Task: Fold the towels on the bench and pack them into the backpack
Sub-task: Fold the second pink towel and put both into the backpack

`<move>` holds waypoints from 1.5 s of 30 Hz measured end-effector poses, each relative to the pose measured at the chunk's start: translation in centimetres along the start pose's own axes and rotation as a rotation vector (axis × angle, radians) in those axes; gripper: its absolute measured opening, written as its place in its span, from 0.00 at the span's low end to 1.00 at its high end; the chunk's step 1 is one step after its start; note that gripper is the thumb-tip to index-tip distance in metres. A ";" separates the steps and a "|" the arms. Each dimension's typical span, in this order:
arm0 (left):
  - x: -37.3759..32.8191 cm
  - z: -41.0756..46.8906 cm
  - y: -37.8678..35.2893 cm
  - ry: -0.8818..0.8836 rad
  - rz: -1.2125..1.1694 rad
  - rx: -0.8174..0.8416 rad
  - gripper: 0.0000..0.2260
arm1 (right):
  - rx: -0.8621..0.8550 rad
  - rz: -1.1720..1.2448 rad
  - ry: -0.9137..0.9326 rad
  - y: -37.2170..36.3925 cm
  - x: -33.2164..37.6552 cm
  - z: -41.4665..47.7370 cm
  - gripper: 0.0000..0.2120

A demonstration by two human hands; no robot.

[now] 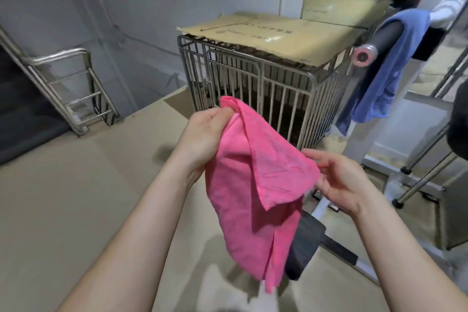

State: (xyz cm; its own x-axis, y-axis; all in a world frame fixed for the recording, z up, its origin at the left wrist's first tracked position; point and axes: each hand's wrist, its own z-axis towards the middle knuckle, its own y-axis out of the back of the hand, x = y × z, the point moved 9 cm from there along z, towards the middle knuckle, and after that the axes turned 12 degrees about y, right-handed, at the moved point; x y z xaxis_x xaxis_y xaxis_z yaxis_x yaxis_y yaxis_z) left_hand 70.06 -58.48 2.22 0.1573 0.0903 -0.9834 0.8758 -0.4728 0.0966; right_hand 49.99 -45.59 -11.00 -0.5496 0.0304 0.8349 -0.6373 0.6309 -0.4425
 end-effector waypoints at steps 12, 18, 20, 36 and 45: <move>-0.5 7.3 20.7 0.196 -0.530 0.137 0.11 | 0.359 -0.318 0.288 -22.9 -8.1 2.5 0.19; 13.2 5.1 27.9 0.510 -0.558 0.111 0.32 | 0.387 0.222 -0.119 -31.1 -12.9 3.7 0.35; 20.5 2.6 28.3 0.690 -0.619 0.184 0.34 | 0.406 0.128 -0.284 -30.5 -18.4 2.7 0.34; 23.5 11.5 38.2 0.476 -0.499 -0.324 0.07 | 0.442 -1.748 0.142 -30.8 -18.7 15.4 0.09; 20.8 17.1 40.1 0.430 -0.399 -0.499 0.05 | -0.006 -0.509 -0.090 -26.2 -16.2 20.1 0.17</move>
State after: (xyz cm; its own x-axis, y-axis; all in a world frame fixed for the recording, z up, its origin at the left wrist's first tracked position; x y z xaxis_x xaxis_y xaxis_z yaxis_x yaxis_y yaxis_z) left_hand 100.65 -90.59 -17.03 -0.1395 0.5523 -0.8219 0.9895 0.1096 -0.0943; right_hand 64.71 -78.24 -19.50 -0.2150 -0.3487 0.9122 -0.8332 0.5528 0.0149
